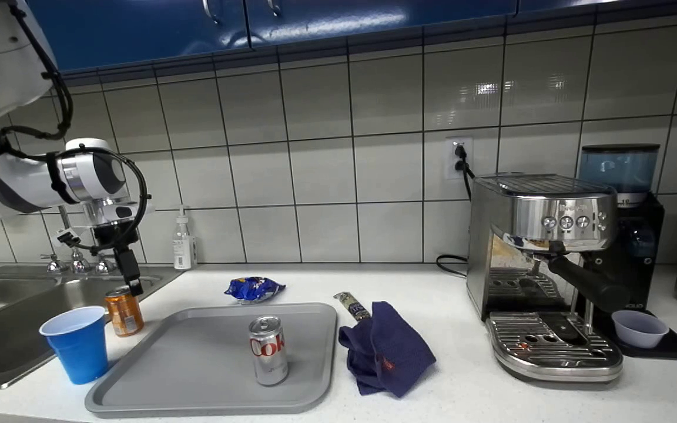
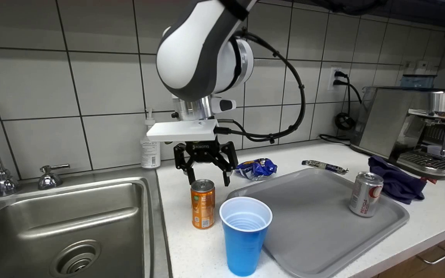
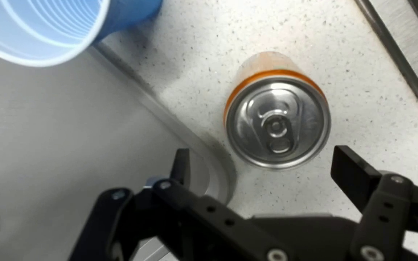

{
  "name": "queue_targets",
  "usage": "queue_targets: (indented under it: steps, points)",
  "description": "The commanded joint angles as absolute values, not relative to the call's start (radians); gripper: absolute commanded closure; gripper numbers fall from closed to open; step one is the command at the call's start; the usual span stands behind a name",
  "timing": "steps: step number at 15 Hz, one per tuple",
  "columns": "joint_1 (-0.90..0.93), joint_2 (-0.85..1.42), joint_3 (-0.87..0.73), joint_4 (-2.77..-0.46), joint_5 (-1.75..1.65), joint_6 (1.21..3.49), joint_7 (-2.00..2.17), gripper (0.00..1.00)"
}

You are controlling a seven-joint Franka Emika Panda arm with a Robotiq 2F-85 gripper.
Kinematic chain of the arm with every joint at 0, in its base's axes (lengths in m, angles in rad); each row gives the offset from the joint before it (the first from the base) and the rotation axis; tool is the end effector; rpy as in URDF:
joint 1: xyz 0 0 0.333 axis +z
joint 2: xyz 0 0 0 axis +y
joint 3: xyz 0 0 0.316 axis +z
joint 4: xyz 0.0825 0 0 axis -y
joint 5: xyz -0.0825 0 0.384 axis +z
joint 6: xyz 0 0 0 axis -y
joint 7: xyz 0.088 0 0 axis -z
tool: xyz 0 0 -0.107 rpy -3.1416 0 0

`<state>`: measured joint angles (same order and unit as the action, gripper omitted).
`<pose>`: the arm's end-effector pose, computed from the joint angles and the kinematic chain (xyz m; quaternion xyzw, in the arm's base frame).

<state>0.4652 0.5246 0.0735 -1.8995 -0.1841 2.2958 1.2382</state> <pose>0.5336 0.3123 0.2136 0.9559 -0.2832 -0.0034 0.0775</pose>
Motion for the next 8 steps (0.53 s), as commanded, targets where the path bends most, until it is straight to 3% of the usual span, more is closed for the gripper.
queue_targets:
  steps: [1,8]
  points:
    - [0.446,0.489,0.069,-1.921,-0.181,2.297,1.253,0.00]
    - [0.420,0.473,0.045,-1.943,-0.186,2.312,1.264,0.00]
